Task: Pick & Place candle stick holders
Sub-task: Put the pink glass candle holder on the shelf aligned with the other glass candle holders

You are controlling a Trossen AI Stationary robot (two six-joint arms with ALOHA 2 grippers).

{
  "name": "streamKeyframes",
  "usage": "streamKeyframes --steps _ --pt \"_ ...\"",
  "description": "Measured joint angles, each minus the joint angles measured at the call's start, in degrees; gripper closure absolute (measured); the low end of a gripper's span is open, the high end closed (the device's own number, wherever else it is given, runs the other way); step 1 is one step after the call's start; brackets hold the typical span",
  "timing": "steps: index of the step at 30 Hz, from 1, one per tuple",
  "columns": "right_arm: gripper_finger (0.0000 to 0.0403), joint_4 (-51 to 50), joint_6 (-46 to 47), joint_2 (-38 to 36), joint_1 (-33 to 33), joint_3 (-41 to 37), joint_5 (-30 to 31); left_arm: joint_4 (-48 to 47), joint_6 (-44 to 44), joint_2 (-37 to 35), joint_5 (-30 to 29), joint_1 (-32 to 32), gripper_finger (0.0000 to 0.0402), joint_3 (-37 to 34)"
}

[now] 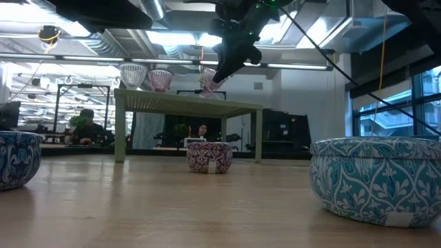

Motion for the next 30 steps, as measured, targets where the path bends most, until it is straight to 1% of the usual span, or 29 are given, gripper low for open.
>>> streamKeyframes --steps 6,12,15,18,19,21,24,26,28,30 --pt "0.0343 0.00 -0.14 0.03 0.01 -0.04 2.44 0.00 0.00 0.00 0.00 0.00 0.0370 0.00" --pt "0.0343 0.02 -0.14 0.05 0.01 -0.04 2.62 0.00 0.00 0.00 0.00 0.00 0.0370 0.00" --pt "0.0356 0.24 -0.42 0.05 0.01 -0.04 2.69 0.00 0.01 0.00 0.00 0.00 0.0370 0.00" --pt "0.0382 0.01 -1.99 0.03 0.13 -0.02 3.04 0.00 0.01 0.00 0.00 0.00 0.0370 0.00" --pt "0.0383 -0.03 -2.30 0.03 0.27 0.02 3.26 0.00 0.00 0.00 0.00 0.00 0.0370 0.00" --pt "0.0382 -2.05 -2.73 0.05 0.45 1.27 3.77 0.00 0.00 0.00 0.00 0.00 0.0370 0.00" --pt "0.0371 -5.94 -2.92 0.13 1.22 3.75 5.63 0.00 0.00 0.00 0.00 0.00 0.0370 0.00" --pt "0.0369 -9.86 -2.89 0.23 1.83 6.45 7.18 0.00 0.02 0.00 0.00 0.00 0.0370 0.00" --pt "0.0375 -13.35 -2.89 0.14 2.73 9.21 10.26 0.00 0.00 0.00 0.00 0.00 0.0370 0.00" --pt "0.0382 -15.21 -3.10 0.05 3.59 10.39 12.75 0.00 0.01 0.00 0.00 0.00 0.0370 0.00"
